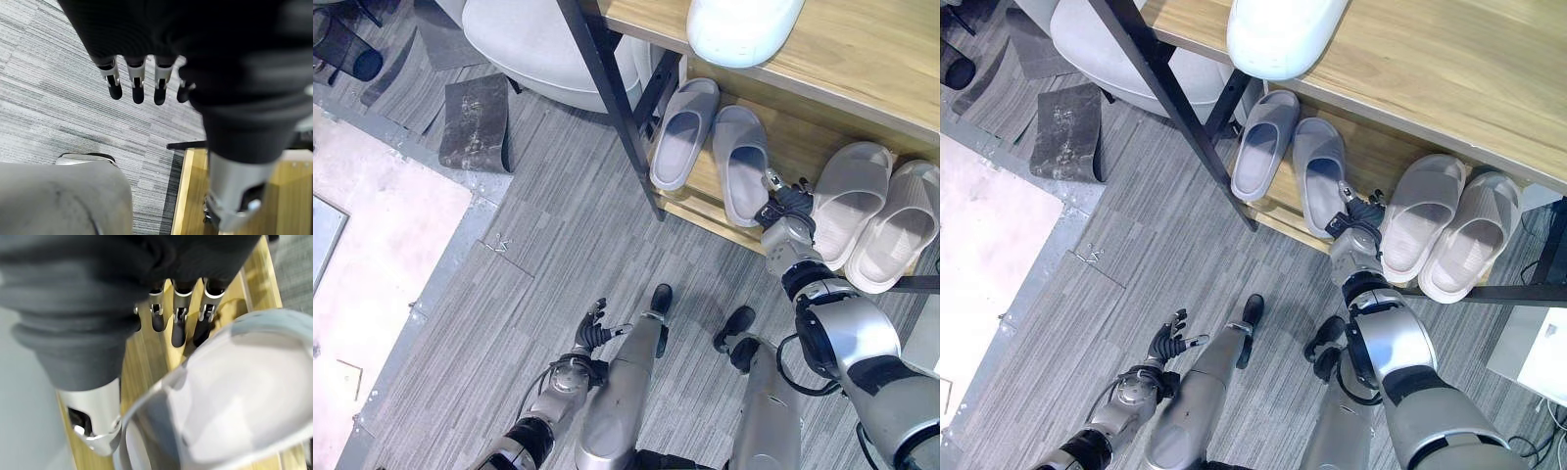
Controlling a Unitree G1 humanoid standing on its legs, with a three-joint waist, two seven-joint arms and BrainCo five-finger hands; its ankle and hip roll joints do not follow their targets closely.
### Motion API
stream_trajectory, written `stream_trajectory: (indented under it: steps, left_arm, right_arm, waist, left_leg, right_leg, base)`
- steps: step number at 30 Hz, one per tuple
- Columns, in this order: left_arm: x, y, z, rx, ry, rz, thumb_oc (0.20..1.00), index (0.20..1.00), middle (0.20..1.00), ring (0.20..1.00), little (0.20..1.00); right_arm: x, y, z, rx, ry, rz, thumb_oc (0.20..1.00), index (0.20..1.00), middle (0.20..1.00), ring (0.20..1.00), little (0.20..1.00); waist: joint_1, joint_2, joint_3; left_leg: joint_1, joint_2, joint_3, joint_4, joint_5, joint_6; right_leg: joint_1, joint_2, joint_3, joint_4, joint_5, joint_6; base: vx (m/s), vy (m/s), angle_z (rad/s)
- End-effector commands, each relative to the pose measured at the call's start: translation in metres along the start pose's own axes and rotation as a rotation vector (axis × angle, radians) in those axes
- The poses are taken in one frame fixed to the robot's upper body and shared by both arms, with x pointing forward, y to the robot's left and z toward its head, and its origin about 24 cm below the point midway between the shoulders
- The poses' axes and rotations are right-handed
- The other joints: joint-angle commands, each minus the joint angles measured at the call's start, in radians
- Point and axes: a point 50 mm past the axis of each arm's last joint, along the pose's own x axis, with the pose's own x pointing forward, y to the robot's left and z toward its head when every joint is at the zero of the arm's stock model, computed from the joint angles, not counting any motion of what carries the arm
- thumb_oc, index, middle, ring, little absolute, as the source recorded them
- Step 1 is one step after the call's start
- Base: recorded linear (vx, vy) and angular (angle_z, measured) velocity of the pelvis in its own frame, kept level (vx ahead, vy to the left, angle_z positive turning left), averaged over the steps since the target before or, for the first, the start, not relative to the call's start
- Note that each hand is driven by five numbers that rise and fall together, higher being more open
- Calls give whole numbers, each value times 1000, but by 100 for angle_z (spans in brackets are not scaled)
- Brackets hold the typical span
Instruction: Arrange the slippers neatly on the shoe rack.
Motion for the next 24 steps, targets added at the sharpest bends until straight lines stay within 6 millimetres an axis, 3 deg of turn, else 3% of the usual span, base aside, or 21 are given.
stream_trajectory:
  steps: [1,11,13,17,19,20,21,23,24]
  left_arm:
    - [1,6,8,29,-35,-14,1000,1000,1000,1000,1000]
    - [-2,10,2,32,-11,-34,1000,1000,1000,1000,1000]
    - [-3,10,0,26,-3,-35,1000,1000,1000,1000,1000]
    - [-4,13,-5,22,13,-29,1000,1000,1000,1000,1000]
    - [-6,16,-9,17,28,-19,1000,1000,1000,1000,1000]
    - [-8,20,-16,10,51,2,1000,1000,1000,1000,1000]
    - [-8,20,-16,10,52,2,1000,1000,1000,1000,1000]
    - [-12,24,-26,-6,89,48,1000,1000,1000,1000,1000]
    - [-15,24,-30,-21,103,64,1000,1000,1000,1000,1000]
  right_arm:
    - [-5,30,12,81,-8,140,1000,1000,1000,1000,1000]
    - [-8,48,39,265,-54,254,1000,1000,1000,1000,1000]
    - [-7,43,39,321,-52,249,1000,1000,1000,1000,1000]
    - [-3,32,37,276,-64,225,1000,1000,1000,1000,1000]
    - [-2,25,33,196,-72,221,1000,1000,1000,1000,1000]
    - [-1,13,25,4,-98,206,1000,1000,1000,1000,1000]
    - [-1,13,25,3,-98,206,1000,1000,1000,1000,1000]
    - [-11,10,4,-255,-163,249,1000,1000,1000,1000,1000]
    - [-19,3,-17,-366,-162,278,1000,1000,1000,1000,1000]
  waist:
    - [57,24,17]
    - [77,22,17]
    - [72,19,17]
    - [65,11,17]
    - [57,3,12]
    - [45,-14,-2]
    - [44,-13,-1]
    - [15,-45,-34]
    - [-4,-59,-54]
  left_leg:
    - [-16,-27,-1,102,-103,6]
    - [-15,-31,-7,122,-114,6]
    - [-6,-28,-6,115,-113,5]
    - [30,-19,-4,79,-103,4]
    - [60,-13,-3,36,-89,0]
    - [106,-5,-2,-35,-64,-6]
    - [108,-5,-2,-36,-63,-7]
    - [174,14,9,-146,-21,-16]
    - [211,22,16,-198,1,-20]
  right_leg:
    - [86,-14,55,44,-114,97]
    - [98,-19,48,63,-129,99]
    - [108,-16,48,56,-127,100]
    - [141,-9,42,18,-109,104]
    - [172,-3,31,-25,-88,107]
    - [215,9,20,-93,-54,113]
    - [218,9,20,-94,-53,113]
    - [284,32,0,-201,-7,120]
    - [322,44,-6,-257,19,126]
  base:
    - [5,-10,4]
    - [10,-10,12]
    - [0,0,0]
    - [15,0,0]
    - [36,-3,0]
    - [47,-6,1]
    - [92,-21,-8]
    - [109,-20,-14]
    - [64,27,-9]
